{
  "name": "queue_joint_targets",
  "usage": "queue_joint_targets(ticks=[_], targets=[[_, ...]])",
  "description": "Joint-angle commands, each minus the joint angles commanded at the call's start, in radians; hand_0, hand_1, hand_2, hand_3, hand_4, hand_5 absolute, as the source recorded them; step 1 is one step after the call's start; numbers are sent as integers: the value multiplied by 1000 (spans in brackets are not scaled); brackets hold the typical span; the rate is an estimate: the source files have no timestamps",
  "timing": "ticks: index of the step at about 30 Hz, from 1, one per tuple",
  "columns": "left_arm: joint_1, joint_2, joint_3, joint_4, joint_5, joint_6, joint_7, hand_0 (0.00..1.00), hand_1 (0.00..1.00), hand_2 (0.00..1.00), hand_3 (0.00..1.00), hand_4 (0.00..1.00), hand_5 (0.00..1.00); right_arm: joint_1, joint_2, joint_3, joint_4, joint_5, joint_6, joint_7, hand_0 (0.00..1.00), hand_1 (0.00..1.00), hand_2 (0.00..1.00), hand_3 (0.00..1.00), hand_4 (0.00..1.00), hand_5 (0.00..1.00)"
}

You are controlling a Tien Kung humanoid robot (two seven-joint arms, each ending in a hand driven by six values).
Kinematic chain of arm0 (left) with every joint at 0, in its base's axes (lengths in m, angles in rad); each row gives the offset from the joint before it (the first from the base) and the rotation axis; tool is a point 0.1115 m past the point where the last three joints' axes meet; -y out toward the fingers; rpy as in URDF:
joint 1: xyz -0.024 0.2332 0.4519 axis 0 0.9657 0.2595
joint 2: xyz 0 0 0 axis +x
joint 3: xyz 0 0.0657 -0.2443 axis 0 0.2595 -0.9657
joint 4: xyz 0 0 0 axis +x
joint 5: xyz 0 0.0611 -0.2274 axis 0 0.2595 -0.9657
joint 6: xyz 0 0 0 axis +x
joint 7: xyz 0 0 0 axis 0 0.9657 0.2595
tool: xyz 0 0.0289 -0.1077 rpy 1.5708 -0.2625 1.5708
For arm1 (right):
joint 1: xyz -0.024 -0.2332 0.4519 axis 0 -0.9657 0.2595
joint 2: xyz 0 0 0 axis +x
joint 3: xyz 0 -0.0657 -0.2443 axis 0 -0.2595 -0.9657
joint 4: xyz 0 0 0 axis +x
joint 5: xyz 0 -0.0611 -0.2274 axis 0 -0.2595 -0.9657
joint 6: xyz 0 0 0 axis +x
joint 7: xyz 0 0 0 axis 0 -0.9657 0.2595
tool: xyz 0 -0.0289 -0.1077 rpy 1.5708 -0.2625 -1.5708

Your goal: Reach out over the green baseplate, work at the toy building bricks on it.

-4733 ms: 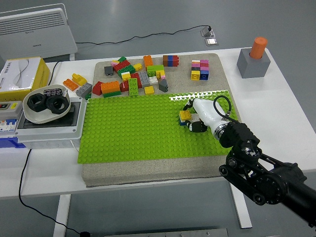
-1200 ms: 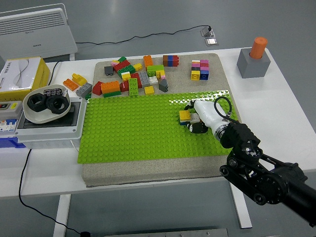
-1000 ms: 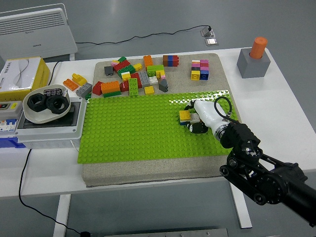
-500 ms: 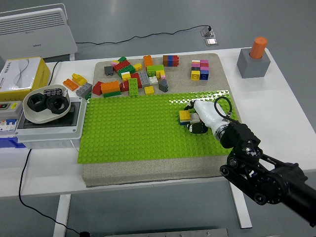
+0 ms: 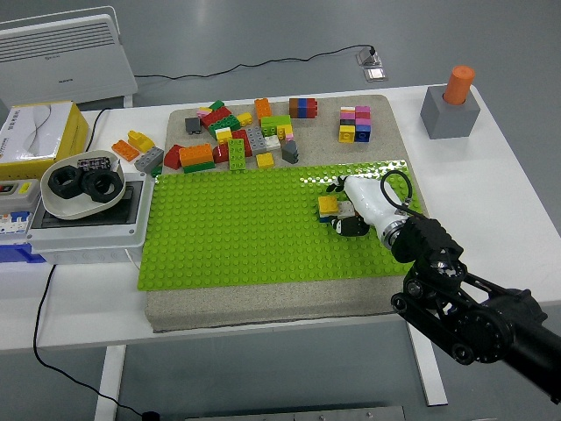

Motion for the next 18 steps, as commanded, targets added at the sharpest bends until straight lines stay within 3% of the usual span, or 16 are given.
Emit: queue_joint_targets(ticks=[6,18], targets=[[0,0,0,0,0,0,1,690,508,405,555,356,282,-3,-11,10,33,-28,8,-6,738,707,772,729,718,155],[2,-2,1,0,-3,1,2,691,508,405,555,357,284,-41,-63,13,175,-102,74,-39,774,727,790,669,757,179]])
